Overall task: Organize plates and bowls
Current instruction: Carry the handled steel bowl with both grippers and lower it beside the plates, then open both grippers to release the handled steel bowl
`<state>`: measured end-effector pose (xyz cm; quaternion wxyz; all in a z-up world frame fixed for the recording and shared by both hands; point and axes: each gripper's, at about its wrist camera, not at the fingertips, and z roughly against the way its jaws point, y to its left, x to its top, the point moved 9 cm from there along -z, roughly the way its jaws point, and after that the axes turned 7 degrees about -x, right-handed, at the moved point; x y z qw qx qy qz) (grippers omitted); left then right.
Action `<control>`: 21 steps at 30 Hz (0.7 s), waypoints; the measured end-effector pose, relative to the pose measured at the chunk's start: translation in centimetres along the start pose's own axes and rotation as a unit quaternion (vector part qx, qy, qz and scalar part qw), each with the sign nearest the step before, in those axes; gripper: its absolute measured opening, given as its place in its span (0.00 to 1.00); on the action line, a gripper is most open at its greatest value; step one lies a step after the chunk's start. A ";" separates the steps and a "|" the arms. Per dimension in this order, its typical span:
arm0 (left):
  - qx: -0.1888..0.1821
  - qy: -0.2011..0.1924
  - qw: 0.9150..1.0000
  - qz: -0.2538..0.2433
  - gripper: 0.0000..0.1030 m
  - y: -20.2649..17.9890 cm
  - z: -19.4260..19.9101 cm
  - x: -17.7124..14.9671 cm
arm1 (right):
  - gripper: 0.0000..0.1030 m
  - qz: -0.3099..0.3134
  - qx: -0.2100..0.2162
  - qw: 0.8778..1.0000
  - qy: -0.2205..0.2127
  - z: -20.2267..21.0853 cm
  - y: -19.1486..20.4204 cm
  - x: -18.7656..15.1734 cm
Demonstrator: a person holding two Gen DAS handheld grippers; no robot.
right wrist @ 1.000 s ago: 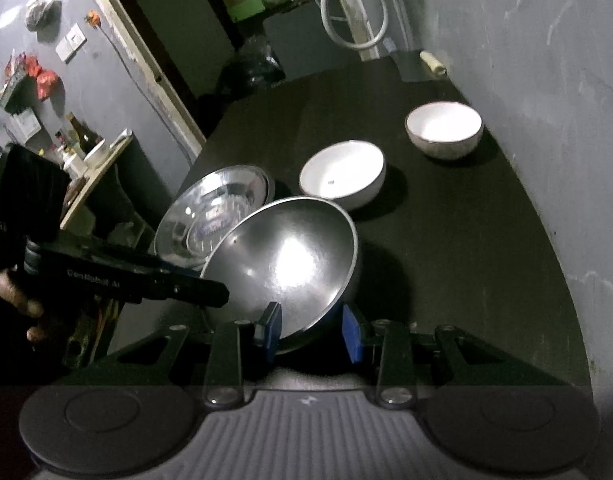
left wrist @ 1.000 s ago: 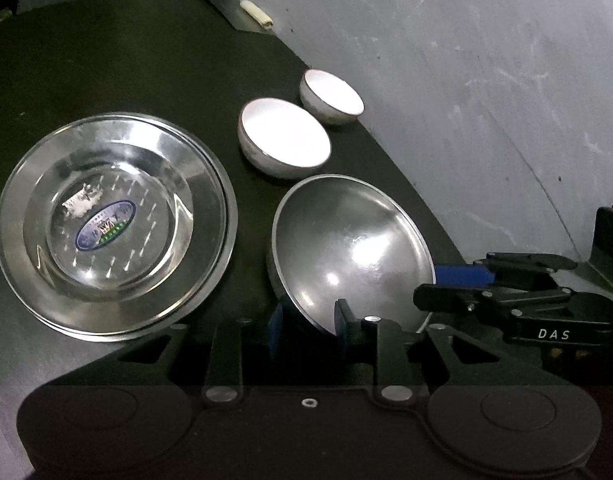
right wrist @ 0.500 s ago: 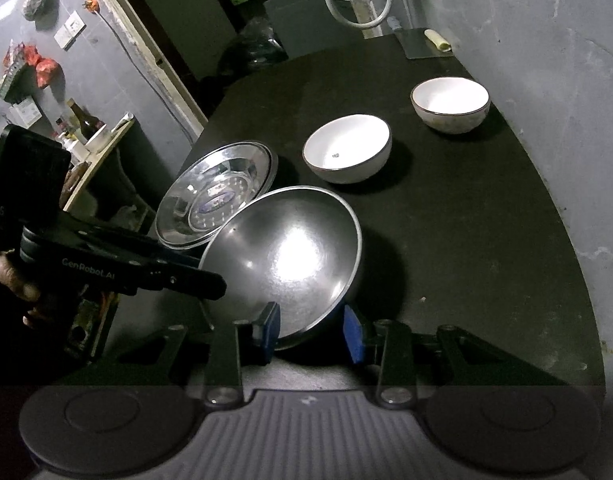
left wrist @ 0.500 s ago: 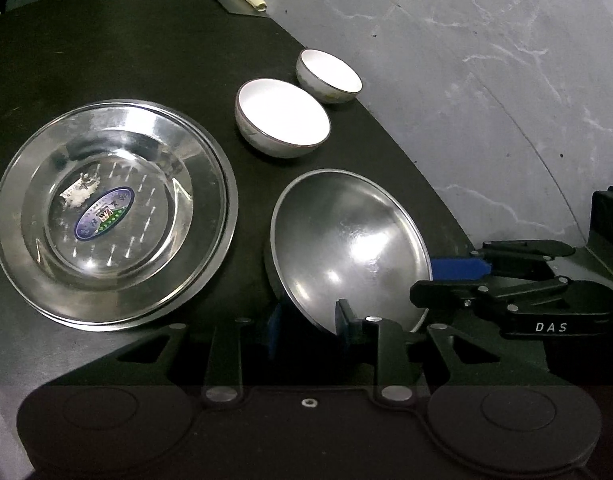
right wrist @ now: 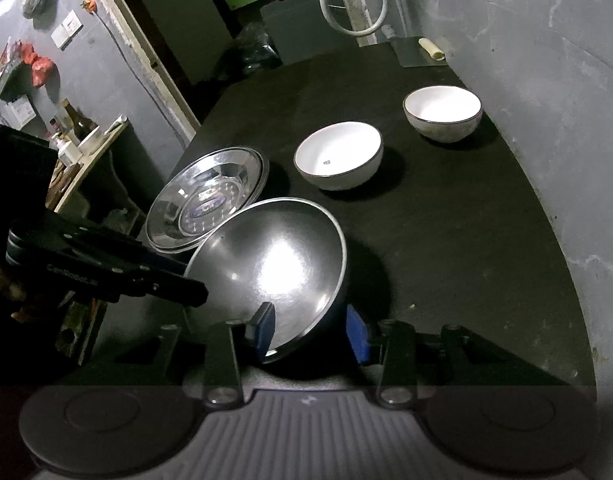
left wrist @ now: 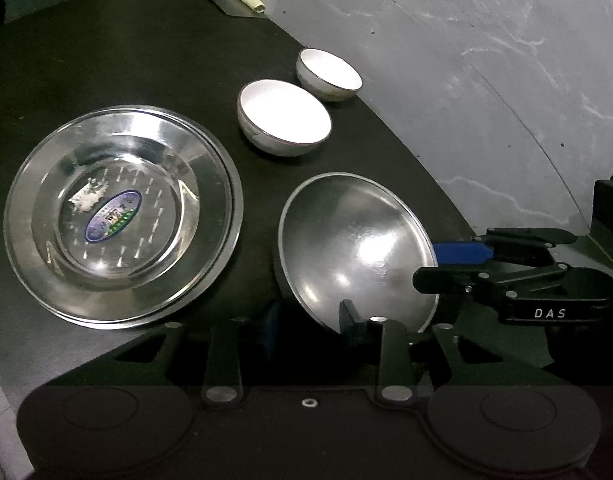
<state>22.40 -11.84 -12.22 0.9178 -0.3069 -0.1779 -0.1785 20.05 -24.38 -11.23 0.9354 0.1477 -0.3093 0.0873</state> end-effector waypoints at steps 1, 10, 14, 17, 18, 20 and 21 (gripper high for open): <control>0.002 0.000 1.000 0.000 0.40 0.1 0.1 0.0 | 0.44 -0.001 -0.001 1.000 -0.001 0.0 0.0 0.0; 0.013 0.003 1.000 -0.015 0.60 0.1 2.1 -0.2 | 0.59 -0.006 -0.006 0.999 -0.035 0.3 -0.2 1.2; 0.016 -0.023 1.000 -0.012 0.73 0.3 4.2 0.9 | 0.80 -0.021 -0.019 0.998 -0.062 0.8 -0.4 2.3; 0.018 -0.056 0.998 -0.008 0.84 0.4 5.6 2.3 | 0.86 -0.040 -0.028 0.995 -0.085 1.1 -0.7 3.4; 0.021 -0.064 0.998 -0.008 0.90 0.4 5.8 2.8 | 0.90 -0.044 -0.030 0.994 -0.091 1.1 -0.8 3.7; 0.028 -0.080 0.996 -0.015 0.99 0.2 6.0 3.9 | 0.97 -0.048 -0.031 0.993 -0.100 1.1 -0.8 4.4; 0.032 -0.086 0.996 -0.020 0.99 0.1 6.1 4.5 | 1.00 -0.051 -0.035 0.993 -0.104 1.0 -0.9 4.7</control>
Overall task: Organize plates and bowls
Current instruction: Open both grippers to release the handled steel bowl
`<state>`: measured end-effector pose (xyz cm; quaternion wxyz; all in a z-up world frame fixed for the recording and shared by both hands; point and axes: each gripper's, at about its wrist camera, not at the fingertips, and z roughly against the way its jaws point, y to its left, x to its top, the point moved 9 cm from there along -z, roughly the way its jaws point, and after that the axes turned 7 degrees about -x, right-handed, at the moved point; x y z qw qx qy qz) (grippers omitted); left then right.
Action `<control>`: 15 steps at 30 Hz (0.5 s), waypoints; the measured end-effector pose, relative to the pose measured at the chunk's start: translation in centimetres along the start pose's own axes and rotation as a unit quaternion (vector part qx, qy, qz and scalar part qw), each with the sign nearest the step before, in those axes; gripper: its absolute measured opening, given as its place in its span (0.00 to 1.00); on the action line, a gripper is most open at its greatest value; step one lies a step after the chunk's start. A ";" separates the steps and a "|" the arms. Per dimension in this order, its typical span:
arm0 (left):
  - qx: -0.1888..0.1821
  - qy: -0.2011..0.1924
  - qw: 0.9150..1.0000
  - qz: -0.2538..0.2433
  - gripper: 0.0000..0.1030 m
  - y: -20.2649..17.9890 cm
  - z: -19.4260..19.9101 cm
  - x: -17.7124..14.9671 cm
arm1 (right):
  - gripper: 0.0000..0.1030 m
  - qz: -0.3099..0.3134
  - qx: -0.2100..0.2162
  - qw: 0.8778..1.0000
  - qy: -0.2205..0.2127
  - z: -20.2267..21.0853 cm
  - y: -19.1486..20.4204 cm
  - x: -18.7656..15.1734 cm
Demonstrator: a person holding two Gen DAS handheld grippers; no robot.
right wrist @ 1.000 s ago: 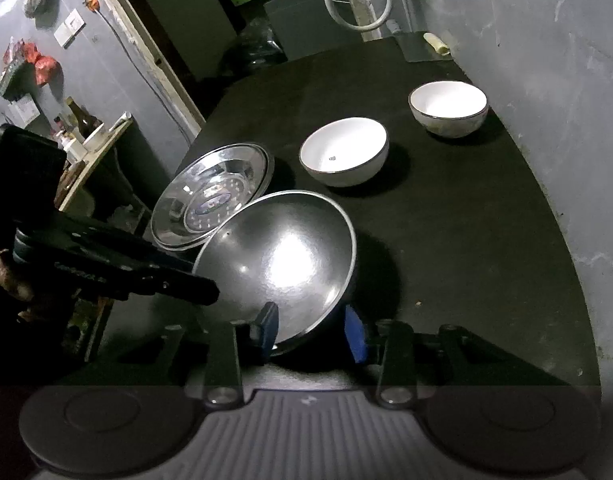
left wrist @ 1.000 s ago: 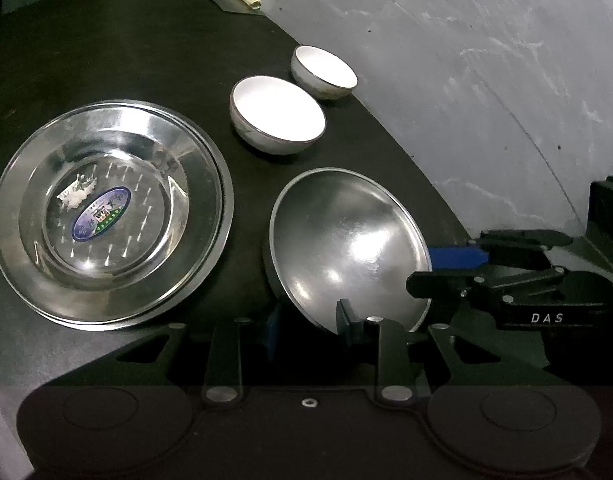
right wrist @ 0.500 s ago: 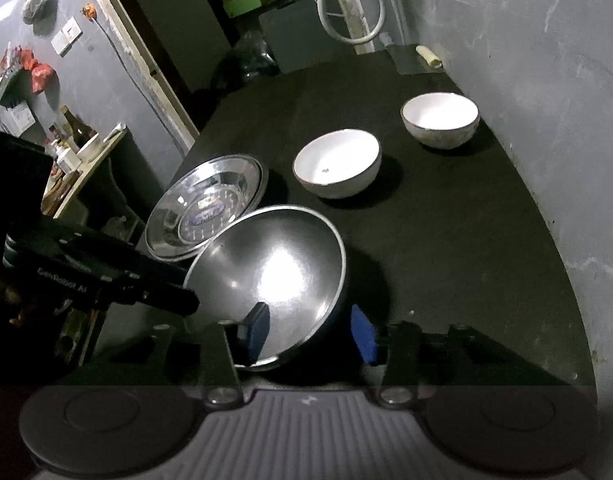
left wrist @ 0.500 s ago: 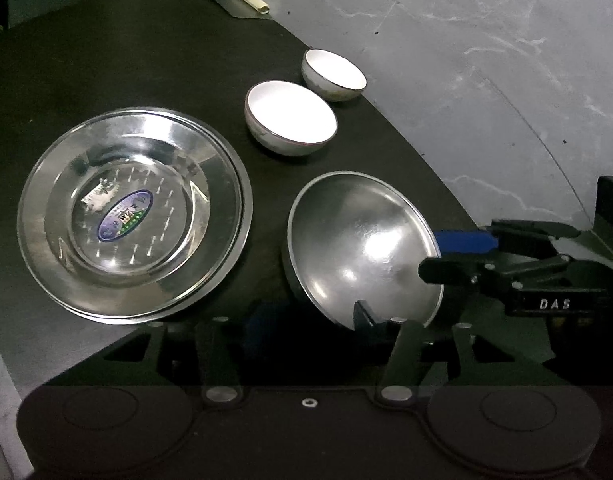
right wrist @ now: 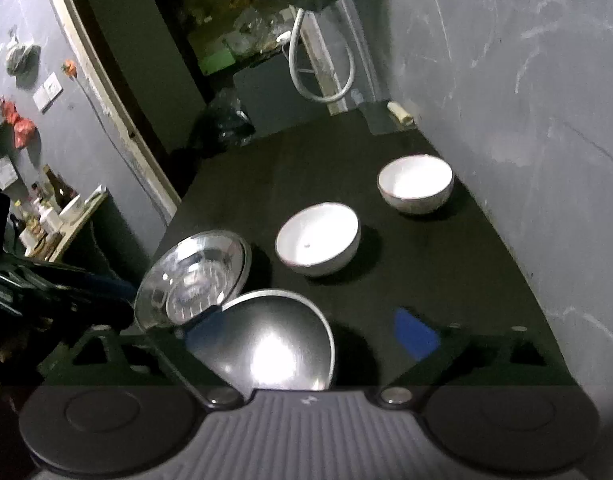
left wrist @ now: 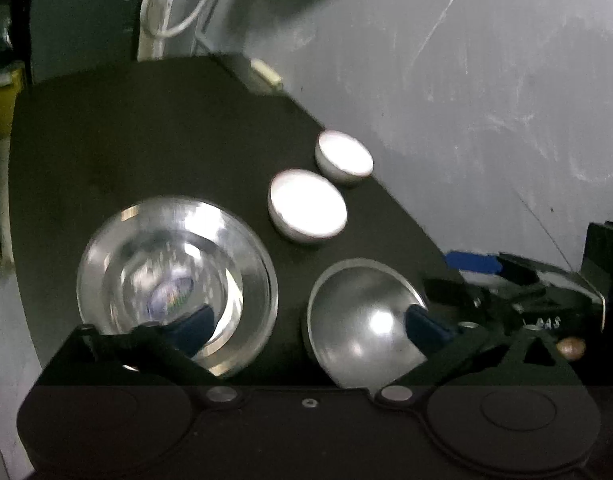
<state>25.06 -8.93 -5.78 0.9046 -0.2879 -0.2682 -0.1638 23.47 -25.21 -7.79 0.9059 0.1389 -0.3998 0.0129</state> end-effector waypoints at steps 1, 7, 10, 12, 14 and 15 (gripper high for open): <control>0.006 -0.006 1.000 -0.005 0.99 0.1 -0.1 0.6 | 1.00 -0.003 -0.007 1.000 -0.003 -0.2 -0.1 0.2; 0.039 -0.046 0.998 -0.009 0.99 1.3 -0.4 3.3 | 1.00 -0.041 -0.044 0.998 -0.017 -1.5 -1.0 1.6; 0.081 -0.071 0.994 -0.001 0.99 2.4 -0.5 4.7 | 1.00 -0.043 -0.062 0.997 -0.017 -2.1 -1.3 1.7; 0.143 -0.078 0.987 0.007 0.99 3.7 -1.0 5.6 | 1.00 -0.041 -0.076 0.996 -0.011 -2.6 -1.5 1.6; 0.179 -0.079 0.981 0.006 0.99 4.4 -1.6 6.4 | 1.00 -0.044 -0.086 0.995 -0.008 -3.1 -1.8 1.7; 0.180 -0.079 0.981 0.002 0.99 4.4 -2.1 6.9 | 1.00 -0.046 -0.090 0.995 -0.006 -3.3 -1.9 1.9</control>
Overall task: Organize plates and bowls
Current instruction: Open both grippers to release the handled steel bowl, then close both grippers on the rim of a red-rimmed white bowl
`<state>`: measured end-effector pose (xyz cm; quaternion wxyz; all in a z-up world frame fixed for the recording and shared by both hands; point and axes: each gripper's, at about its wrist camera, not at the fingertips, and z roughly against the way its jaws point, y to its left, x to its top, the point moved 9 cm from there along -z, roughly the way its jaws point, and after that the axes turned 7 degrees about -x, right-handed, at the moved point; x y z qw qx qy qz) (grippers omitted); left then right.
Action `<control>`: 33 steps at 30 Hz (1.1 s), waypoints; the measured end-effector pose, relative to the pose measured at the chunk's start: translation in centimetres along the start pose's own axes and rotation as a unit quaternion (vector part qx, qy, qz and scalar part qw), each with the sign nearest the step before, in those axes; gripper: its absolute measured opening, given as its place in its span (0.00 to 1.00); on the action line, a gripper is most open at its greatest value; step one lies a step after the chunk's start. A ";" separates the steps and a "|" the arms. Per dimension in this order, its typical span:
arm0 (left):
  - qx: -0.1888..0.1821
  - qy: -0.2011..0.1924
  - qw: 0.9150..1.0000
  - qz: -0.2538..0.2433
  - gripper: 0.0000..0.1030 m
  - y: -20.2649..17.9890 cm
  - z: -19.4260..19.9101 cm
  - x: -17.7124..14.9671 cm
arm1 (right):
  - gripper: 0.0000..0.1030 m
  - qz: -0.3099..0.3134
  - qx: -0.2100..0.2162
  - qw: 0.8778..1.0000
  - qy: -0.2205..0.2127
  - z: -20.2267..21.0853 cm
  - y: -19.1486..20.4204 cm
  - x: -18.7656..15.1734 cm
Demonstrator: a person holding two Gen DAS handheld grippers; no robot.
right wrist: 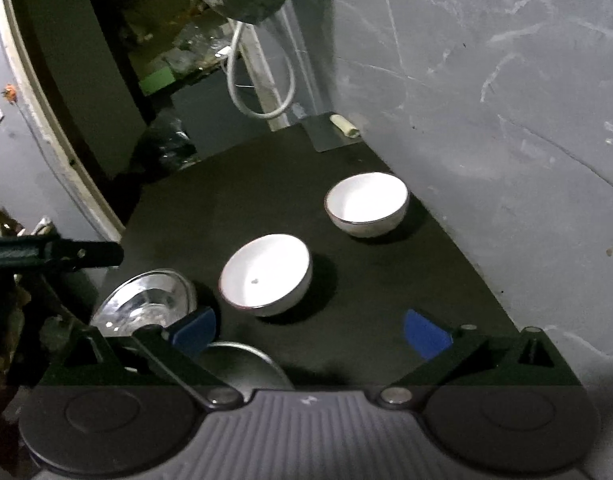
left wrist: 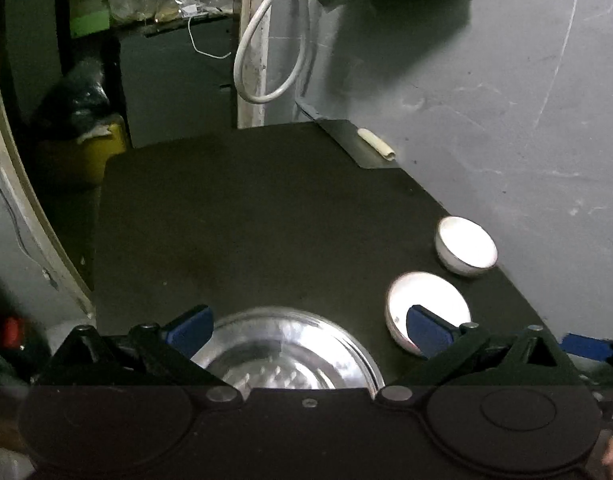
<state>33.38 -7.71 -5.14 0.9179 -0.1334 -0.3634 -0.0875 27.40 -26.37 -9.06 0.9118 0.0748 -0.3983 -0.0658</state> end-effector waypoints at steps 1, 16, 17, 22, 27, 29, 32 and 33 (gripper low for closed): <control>-0.004 0.000 1.000 -0.003 0.99 -0.4 -0.6 0.4 | 1.00 -0.001 -0.004 1.000 0.001 -0.4 0.0 0.2; -0.006 0.102 0.991 -0.090 0.99 -4.2 -9.7 0.8 | 1.00 0.069 -0.048 0.996 0.023 -4.9 0.8 2.6; -0.006 0.105 0.991 -0.088 0.99 -4.1 -10.0 0.8 | 1.00 0.072 -0.047 0.996 0.024 -5.2 0.9 2.7; -0.005 0.119 0.990 -0.081 0.93 -3.7 -11.5 0.5 | 0.99 0.089 -0.053 0.994 0.031 -6.5 1.2 3.1; -0.008 0.131 0.989 -0.066 0.82 -3.4 -12.1 0.0 | 0.92 0.099 -0.051 0.993 0.038 -7.3 1.6 3.0; -0.010 0.137 0.989 -0.062 0.76 -3.2 -12.3 -0.3 | 0.87 0.101 -0.051 0.993 0.043 -7.7 1.6 2.9; -0.018 0.148 0.987 -0.054 0.60 -3.2 -12.5 -0.7 | 0.79 0.098 -0.050 0.993 0.050 -8.0 1.7 2.6; -0.022 0.153 0.987 -0.050 0.53 -3.2 -12.6 -0.8 | 0.76 0.095 -0.049 0.993 0.052 -8.1 1.6 2.6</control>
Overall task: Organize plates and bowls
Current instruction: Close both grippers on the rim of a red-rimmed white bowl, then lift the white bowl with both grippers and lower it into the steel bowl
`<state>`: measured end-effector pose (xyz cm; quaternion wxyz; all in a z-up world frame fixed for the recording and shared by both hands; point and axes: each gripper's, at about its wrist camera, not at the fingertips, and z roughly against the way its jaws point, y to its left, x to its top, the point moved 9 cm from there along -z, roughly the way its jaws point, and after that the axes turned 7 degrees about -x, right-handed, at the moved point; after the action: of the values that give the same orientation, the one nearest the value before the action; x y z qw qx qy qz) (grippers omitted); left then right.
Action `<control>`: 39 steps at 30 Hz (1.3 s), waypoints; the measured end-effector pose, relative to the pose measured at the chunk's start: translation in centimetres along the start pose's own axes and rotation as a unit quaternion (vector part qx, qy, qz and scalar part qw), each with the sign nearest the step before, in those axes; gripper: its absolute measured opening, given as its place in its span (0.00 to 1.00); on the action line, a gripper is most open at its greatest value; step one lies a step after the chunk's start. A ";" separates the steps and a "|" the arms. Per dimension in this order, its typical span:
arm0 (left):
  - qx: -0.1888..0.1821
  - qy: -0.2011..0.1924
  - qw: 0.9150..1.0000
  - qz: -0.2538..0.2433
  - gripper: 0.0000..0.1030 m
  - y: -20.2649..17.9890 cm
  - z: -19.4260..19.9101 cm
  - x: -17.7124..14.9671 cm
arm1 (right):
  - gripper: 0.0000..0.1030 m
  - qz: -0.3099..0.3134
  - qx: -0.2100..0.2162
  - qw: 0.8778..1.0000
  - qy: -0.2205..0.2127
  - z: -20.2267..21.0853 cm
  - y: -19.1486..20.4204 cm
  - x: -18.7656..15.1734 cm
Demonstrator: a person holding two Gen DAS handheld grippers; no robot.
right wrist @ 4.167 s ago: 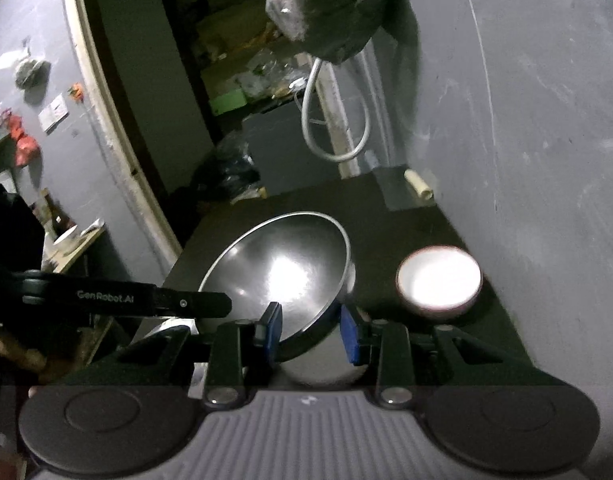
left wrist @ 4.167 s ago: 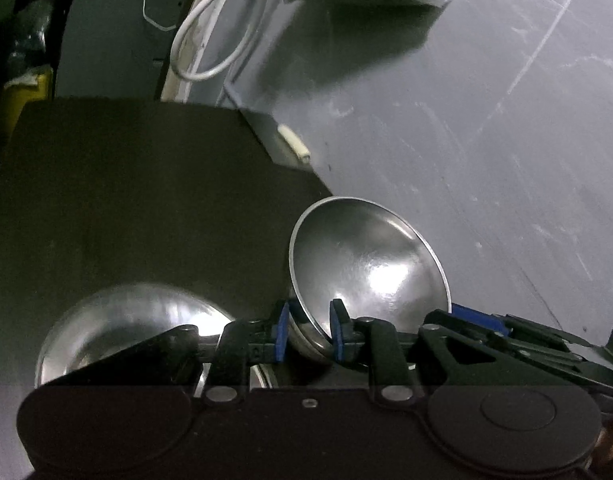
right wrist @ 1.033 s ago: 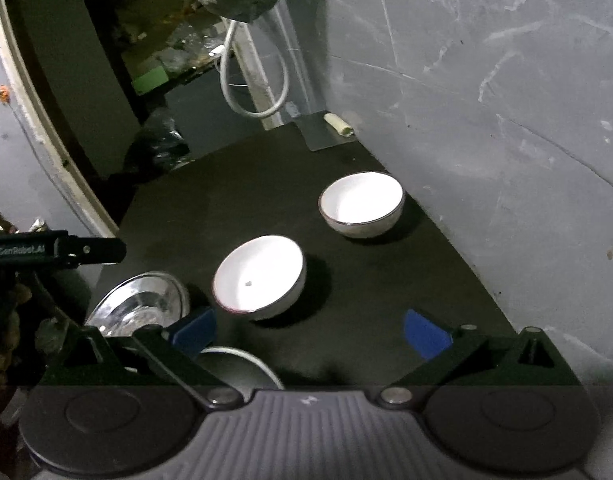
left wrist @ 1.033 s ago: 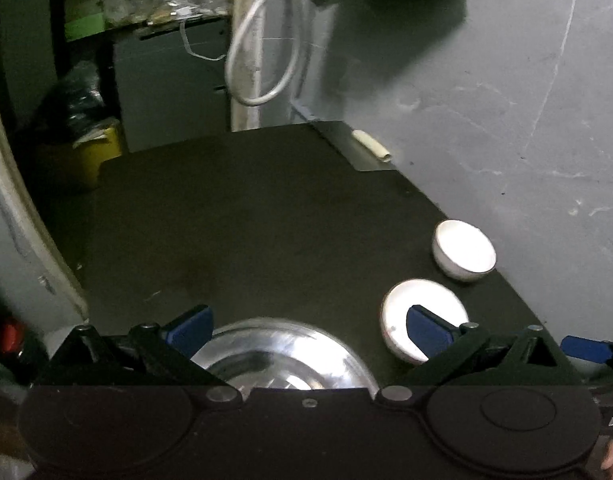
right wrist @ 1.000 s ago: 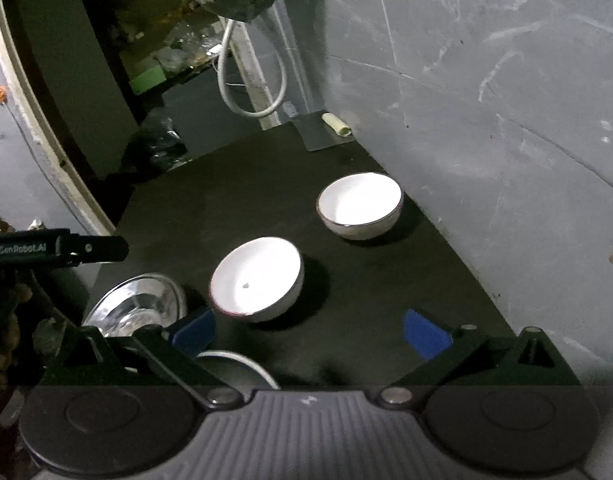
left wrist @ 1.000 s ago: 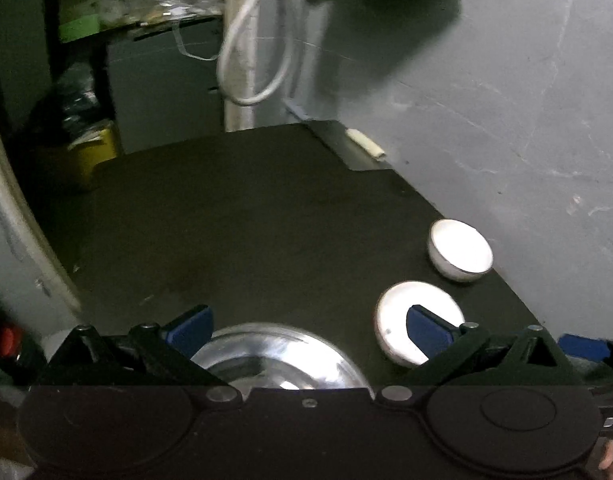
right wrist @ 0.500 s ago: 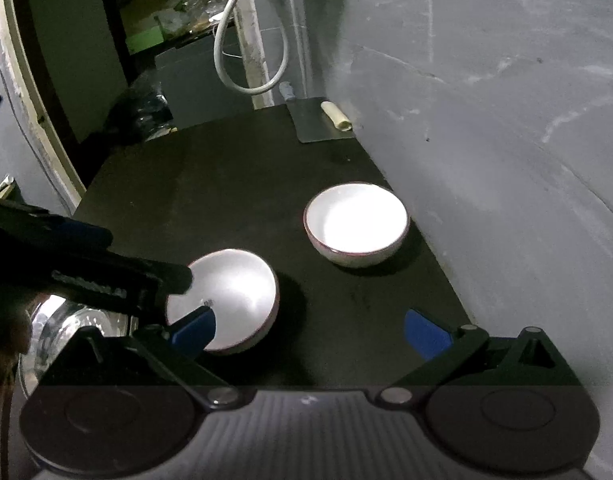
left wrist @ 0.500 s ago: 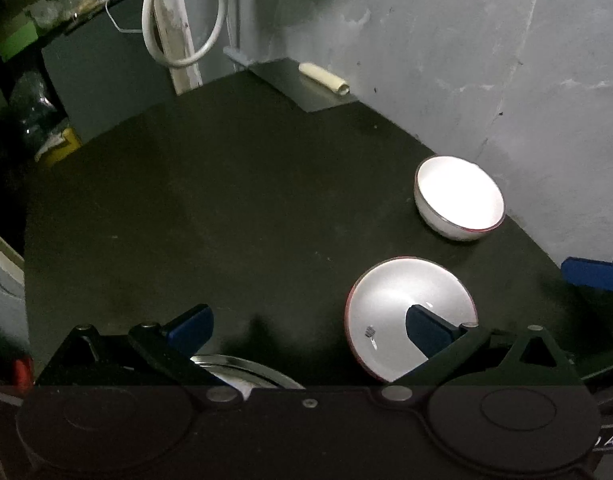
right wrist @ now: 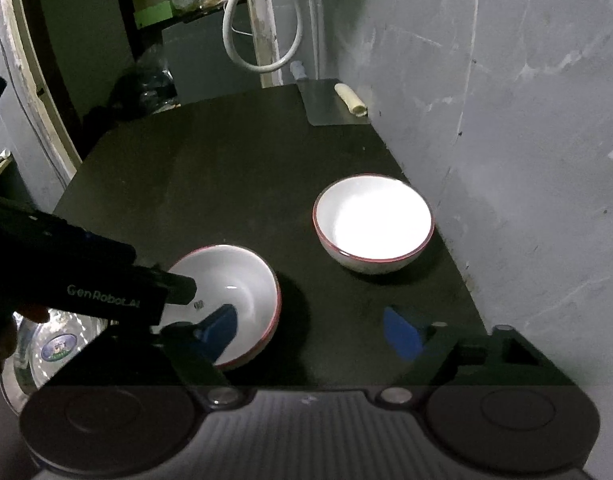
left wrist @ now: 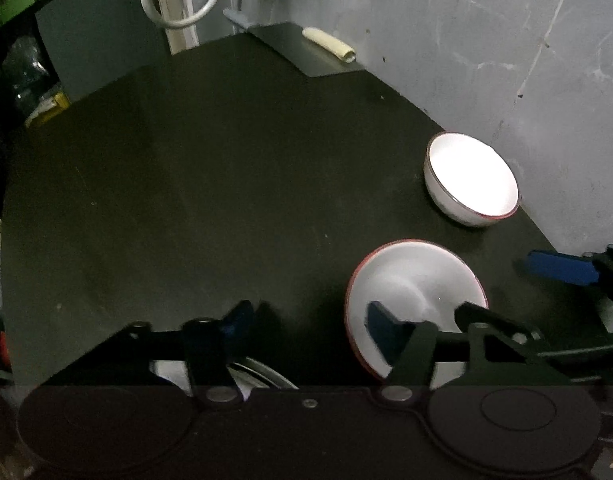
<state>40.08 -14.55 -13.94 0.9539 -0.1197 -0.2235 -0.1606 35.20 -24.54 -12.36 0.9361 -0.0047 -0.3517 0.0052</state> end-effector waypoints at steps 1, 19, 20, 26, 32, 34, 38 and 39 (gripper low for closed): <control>-0.007 0.004 1.000 0.005 0.49 0.0 -0.1 -0.1 | 0.73 -0.005 0.004 1.000 0.004 -0.1 0.0 -0.1; -0.056 0.017 0.998 0.036 0.12 -1.8 -0.4 -1.1 | 0.15 -0.087 0.075 0.992 0.057 -1.8 0.6 -0.4; -0.057 0.015 0.998 0.037 0.12 -1.8 -0.2 -1.2 | 0.14 -0.088 0.075 0.992 0.055 -1.7 0.6 -0.4; -0.065 -0.007 0.997 0.042 0.11 -2.0 1.5 -0.8 | 0.13 -0.090 0.080 0.992 0.029 0.0 0.6 0.2; -0.078 -0.035 0.996 0.037 0.11 -2.3 4.5 -0.5 | 0.13 -0.087 0.092 0.992 0.001 2.6 0.5 1.1; -0.085 -0.041 0.995 0.034 0.11 -2.5 5.5 -0.7 | 0.13 -0.086 0.097 0.992 -0.009 3.6 0.5 1.2; -0.098 -0.044 0.994 0.031 0.10 -2.8 6.9 -1.3 | 0.12 -0.078 0.107 0.991 -0.023 5.3 0.7 0.9; -0.101 -0.044 0.993 0.031 0.10 -2.8 7.2 -1.6 | 0.12 -0.075 0.108 0.991 -0.024 5.7 0.8 0.8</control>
<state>34.94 -14.59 -7.93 0.9306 -0.2288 -0.2446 -0.1475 32.08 -23.72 -7.57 0.9200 0.1231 -0.3711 -0.0264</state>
